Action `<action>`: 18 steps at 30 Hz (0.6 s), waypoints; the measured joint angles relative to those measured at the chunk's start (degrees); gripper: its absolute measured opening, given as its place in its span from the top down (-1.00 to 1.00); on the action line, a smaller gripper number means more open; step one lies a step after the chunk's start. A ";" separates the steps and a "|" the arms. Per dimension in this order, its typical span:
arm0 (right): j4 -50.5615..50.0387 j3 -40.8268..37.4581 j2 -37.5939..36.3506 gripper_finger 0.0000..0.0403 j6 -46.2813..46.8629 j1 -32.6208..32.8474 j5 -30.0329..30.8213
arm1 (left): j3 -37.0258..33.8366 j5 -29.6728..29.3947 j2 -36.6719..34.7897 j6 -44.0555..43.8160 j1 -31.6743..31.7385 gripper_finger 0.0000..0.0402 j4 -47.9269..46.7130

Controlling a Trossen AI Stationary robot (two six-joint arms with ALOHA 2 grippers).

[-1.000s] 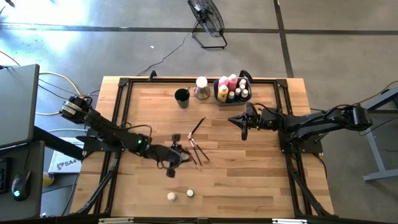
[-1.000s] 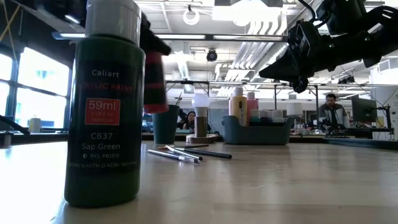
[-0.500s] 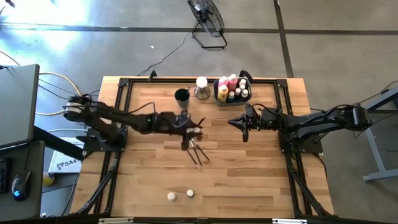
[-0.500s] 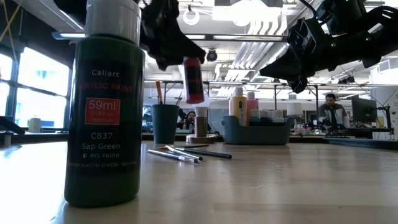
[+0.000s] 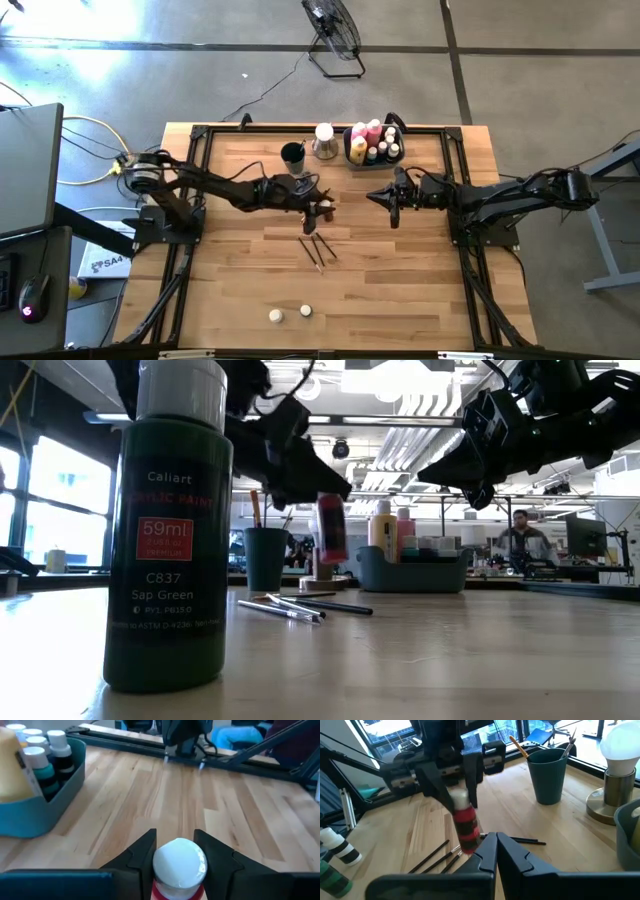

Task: Pick & Place Paint Supplies
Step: Put the small red paint bottle into the blue bin

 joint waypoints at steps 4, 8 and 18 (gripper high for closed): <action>0.00 0.00 0.00 0.99 0.00 0.00 0.13 | 3.49 -0.52 3.93 0.31 0.00 0.39 -0.36; -0.27 0.00 0.00 0.99 0.00 0.00 0.02 | 7.60 -1.27 7.32 3.17 0.00 0.41 -1.34; -2.07 0.00 0.00 0.99 0.00 0.00 0.00 | 12.06 -5.86 9.67 6.01 1.96 0.40 -5.57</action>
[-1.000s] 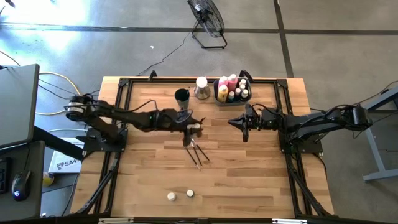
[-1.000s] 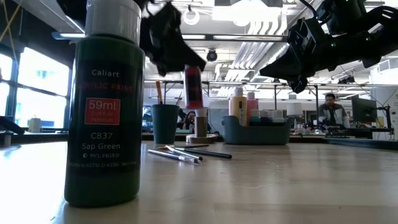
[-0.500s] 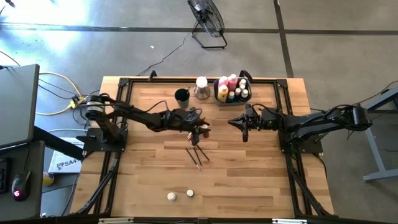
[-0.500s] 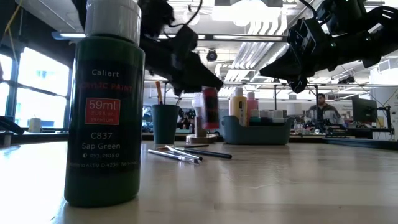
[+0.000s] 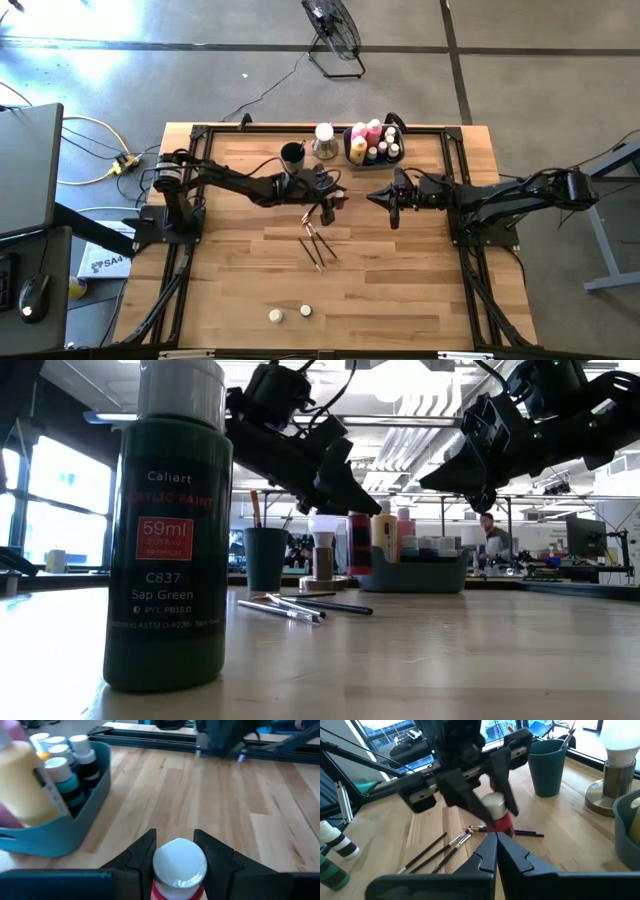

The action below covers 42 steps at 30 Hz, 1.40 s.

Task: Pick & Place Paint Supplies
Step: Put the small red paint bottle into the blue bin

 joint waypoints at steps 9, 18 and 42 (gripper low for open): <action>-0.55 0.00 0.00 0.99 0.00 0.00 0.11 | 0.03 0.10 0.63 -1.33 1.50 0.39 0.15; -0.70 0.00 0.00 0.99 0.00 -0.02 0.02 | 0.07 0.09 5.31 -3.26 1.43 0.39 4.19; -0.92 0.00 0.00 0.99 0.01 -0.02 0.16 | 0.07 1.90 5.31 -2.84 1.43 0.29 4.03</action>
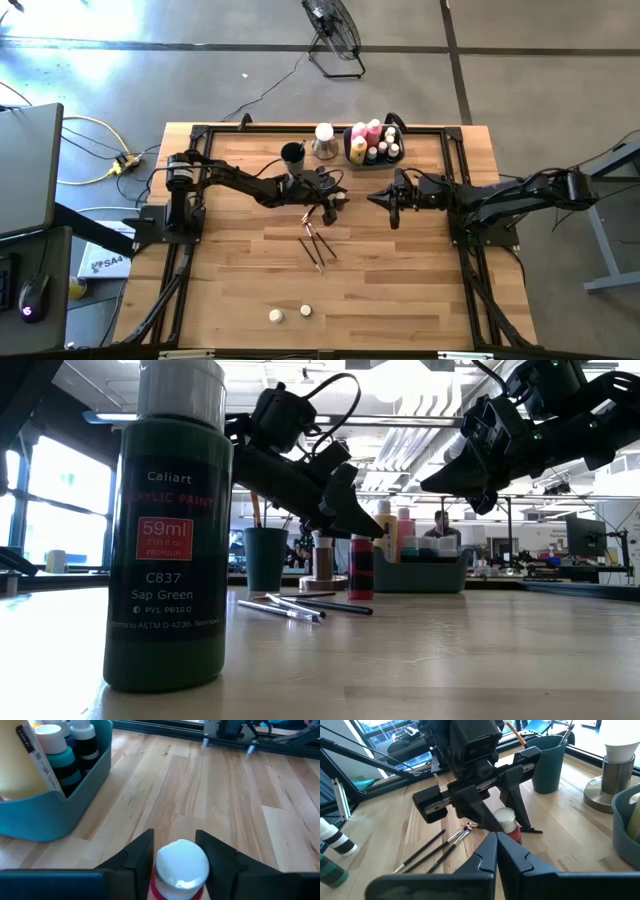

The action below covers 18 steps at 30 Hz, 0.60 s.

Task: Pick & Place Paint Supplies
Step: Put the small red paint bottle into the blue bin

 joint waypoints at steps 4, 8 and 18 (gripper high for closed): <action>-0.02 0.00 0.00 0.99 -0.01 0.01 -0.01 | 0.00 -0.23 0.00 0.08 -0.02 0.06 -0.01; -0.08 0.00 0.00 0.99 -0.01 0.01 -0.01 | -0.01 -0.28 -0.18 1.71 0.00 -0.14 -0.07; -0.44 0.00 0.00 0.99 -0.01 0.01 0.00 | -0.07 -0.13 -2.33 3.50 0.00 -0.33 0.70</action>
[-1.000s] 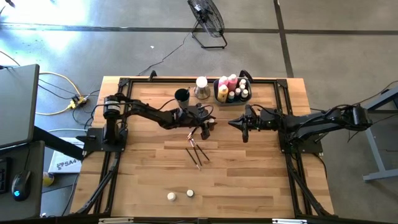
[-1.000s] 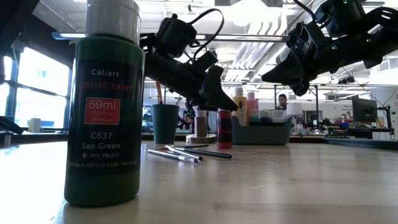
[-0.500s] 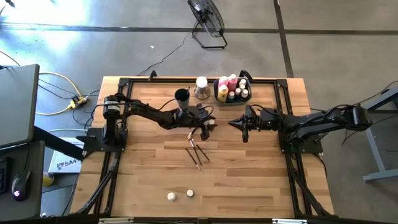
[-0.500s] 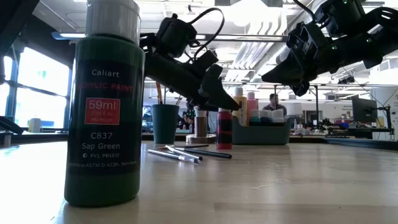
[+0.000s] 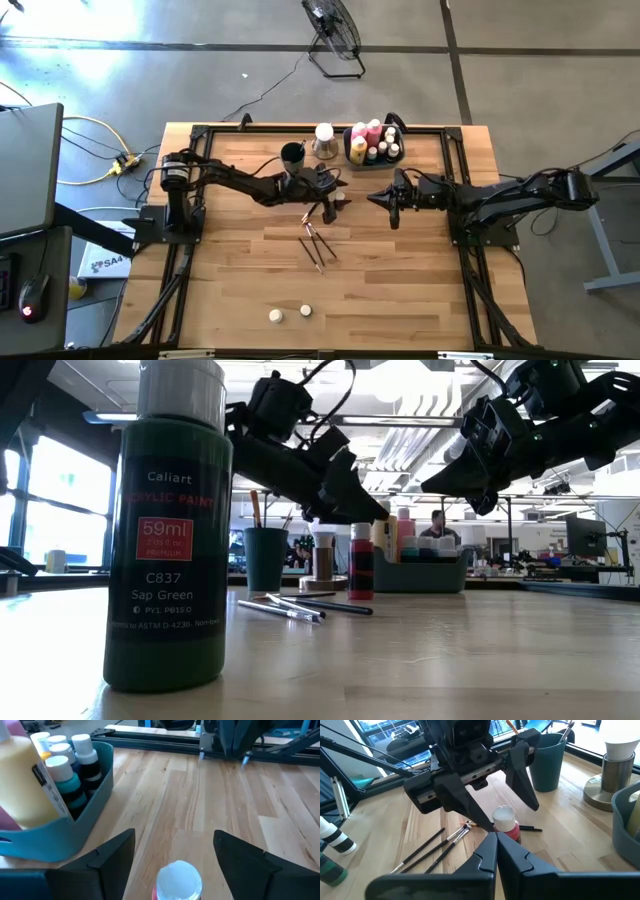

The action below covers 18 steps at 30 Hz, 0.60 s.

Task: Pick & Place Paint Supplies
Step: Put the small red paint bottle into the blue bin

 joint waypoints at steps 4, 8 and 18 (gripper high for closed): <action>0.00 0.00 0.00 0.99 0.00 -0.02 0.02 | 0.00 1.04 -0.16 -0.01 0.00 -0.33 -0.37; -0.02 0.00 0.00 0.99 0.00 0.01 -0.01 | 0.00 1.05 -0.16 -0.49 0.00 -0.33 -0.28; -0.01 0.00 0.00 0.99 0.00 0.01 0.02 | 0.00 -4.02 -2.59 0.74 -0.02 -0.33 -4.60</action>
